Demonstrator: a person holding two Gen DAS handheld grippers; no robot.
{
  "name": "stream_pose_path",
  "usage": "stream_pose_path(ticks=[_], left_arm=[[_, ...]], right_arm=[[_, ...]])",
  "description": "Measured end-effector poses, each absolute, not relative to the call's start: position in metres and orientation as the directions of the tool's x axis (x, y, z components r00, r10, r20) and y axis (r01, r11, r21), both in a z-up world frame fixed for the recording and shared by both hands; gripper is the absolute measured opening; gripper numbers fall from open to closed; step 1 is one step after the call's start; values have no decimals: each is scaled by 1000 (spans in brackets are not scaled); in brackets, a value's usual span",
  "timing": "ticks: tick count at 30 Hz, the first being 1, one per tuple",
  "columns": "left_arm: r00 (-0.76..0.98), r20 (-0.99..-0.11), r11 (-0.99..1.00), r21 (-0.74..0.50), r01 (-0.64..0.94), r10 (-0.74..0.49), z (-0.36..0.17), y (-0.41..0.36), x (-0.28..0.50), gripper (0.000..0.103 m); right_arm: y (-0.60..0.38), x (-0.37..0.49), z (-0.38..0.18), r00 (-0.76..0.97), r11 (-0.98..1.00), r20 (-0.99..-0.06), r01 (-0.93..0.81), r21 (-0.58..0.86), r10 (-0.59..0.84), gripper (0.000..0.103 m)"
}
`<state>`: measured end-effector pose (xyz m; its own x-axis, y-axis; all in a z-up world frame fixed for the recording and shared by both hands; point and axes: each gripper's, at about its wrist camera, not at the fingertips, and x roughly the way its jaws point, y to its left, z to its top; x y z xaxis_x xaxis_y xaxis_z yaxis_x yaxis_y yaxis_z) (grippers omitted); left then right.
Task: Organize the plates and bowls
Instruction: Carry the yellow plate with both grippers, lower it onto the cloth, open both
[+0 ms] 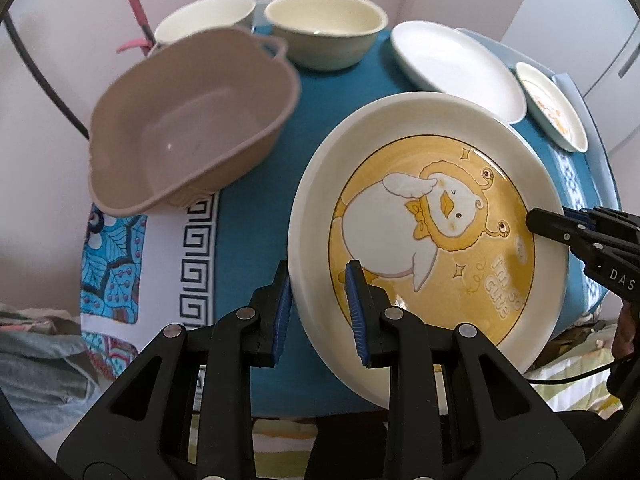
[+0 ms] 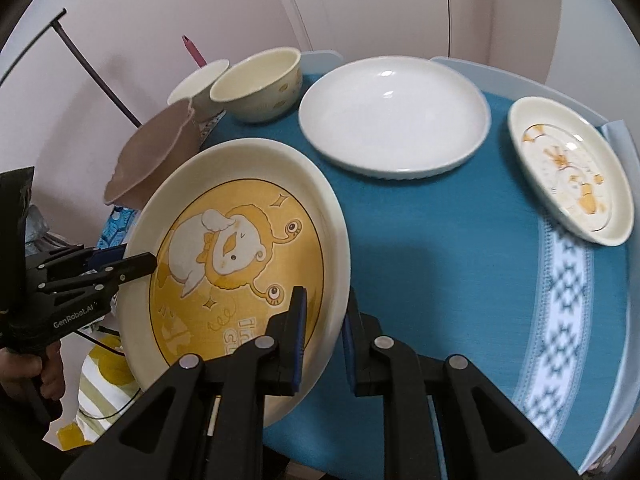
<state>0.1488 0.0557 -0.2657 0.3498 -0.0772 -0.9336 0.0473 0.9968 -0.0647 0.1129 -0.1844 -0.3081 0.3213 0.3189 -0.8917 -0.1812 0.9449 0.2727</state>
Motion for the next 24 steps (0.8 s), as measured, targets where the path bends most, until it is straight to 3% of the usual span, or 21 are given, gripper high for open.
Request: stream_pose_path(ticks=[9,24], left_arm=[[364,-926,991,-61,119,-100,-275,63,154,24],[357,-933,995,6,105,-32,-278,52,157,24]], right_arm=[[-176,117,-327,325,958,-901,-119,262,287,15],[-174,121,-328,280,959,-917,-114,261,283,15]])
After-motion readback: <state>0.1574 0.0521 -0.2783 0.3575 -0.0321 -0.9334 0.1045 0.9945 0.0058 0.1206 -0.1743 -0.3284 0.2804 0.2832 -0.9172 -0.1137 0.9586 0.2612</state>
